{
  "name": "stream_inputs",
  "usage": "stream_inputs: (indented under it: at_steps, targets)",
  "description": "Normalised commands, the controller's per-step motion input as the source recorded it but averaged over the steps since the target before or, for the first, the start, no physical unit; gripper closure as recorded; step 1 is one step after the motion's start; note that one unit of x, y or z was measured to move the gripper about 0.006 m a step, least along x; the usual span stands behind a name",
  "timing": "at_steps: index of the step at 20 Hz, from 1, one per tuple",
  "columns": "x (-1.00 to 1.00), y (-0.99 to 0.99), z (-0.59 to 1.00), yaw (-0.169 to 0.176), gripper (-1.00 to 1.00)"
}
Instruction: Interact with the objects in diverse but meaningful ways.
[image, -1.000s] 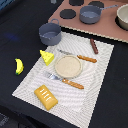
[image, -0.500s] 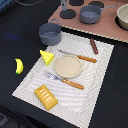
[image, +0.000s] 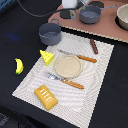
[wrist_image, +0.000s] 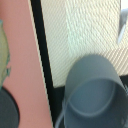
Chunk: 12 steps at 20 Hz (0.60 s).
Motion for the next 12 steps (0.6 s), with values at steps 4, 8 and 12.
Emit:
stream_inputs:
  at_steps: [4,8,12]
  targets:
    - [0.70,0.00,-0.24,-0.105,-1.00]
    - [0.40,0.00,-0.23,-0.092,-1.00]
    - [0.42,0.00,-0.19,-0.093,-1.00]
